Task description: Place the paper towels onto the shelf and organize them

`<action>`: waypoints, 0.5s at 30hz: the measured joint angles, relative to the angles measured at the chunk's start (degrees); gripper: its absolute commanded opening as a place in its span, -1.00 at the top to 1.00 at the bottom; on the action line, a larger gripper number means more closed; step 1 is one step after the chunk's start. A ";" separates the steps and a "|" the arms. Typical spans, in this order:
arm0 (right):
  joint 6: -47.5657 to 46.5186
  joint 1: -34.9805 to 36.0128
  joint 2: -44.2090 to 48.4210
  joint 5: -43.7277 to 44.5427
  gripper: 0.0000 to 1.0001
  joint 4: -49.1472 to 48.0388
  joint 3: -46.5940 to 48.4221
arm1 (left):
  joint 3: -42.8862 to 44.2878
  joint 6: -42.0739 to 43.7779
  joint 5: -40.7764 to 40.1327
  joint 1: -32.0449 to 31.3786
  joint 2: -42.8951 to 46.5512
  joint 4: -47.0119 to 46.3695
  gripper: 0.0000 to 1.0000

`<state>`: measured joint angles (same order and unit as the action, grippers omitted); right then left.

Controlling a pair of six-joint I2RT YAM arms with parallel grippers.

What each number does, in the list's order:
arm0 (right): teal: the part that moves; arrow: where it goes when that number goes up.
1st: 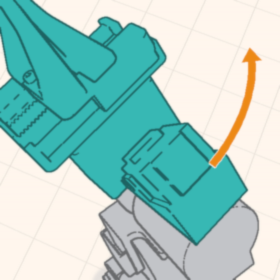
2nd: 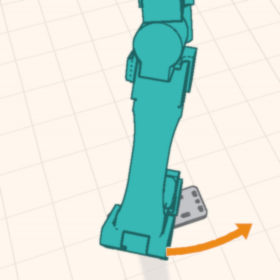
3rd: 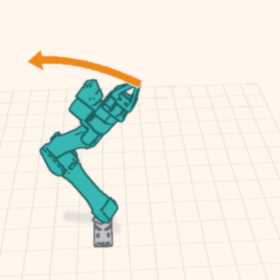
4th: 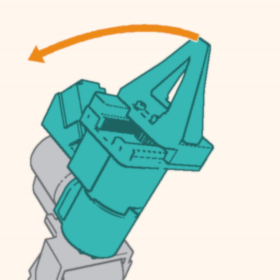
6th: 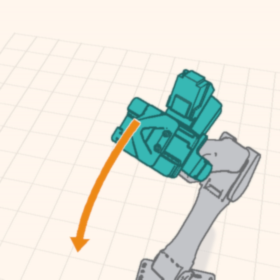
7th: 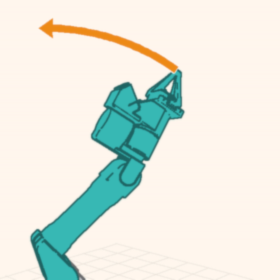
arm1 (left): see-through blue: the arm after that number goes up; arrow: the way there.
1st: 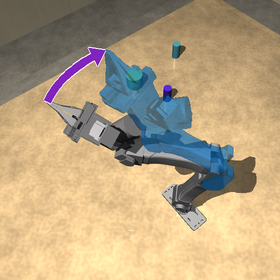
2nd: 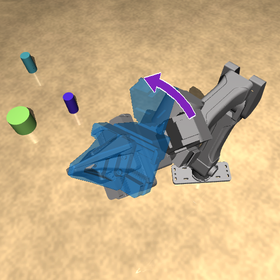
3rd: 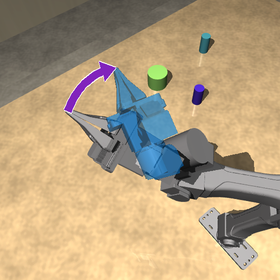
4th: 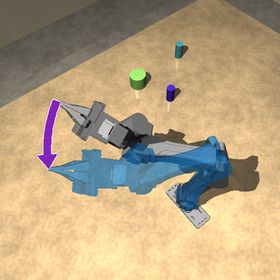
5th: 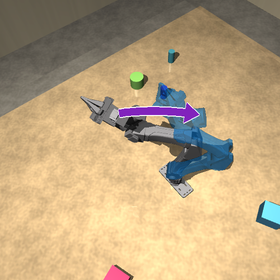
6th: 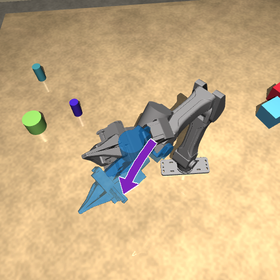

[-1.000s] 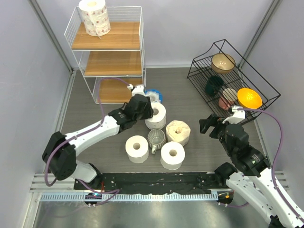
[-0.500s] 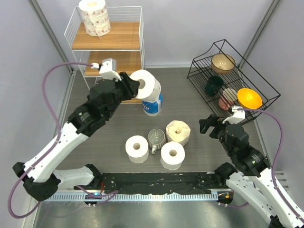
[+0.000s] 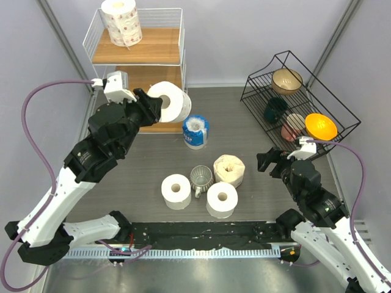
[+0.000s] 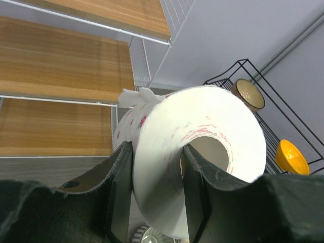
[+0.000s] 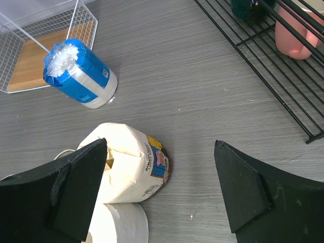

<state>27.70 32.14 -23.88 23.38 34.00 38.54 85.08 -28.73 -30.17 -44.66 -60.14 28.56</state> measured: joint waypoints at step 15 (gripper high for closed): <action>0.07 0.00 -0.52 0.55 -0.84 0.07 0.02 | 8.02 3.08 -0.33 0.00 -2.78 0.72 0.39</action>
<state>27.77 32.14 -24.40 23.92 34.06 38.57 93.10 -25.65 -30.50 -44.66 -62.92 29.28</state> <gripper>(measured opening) 0.918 0.425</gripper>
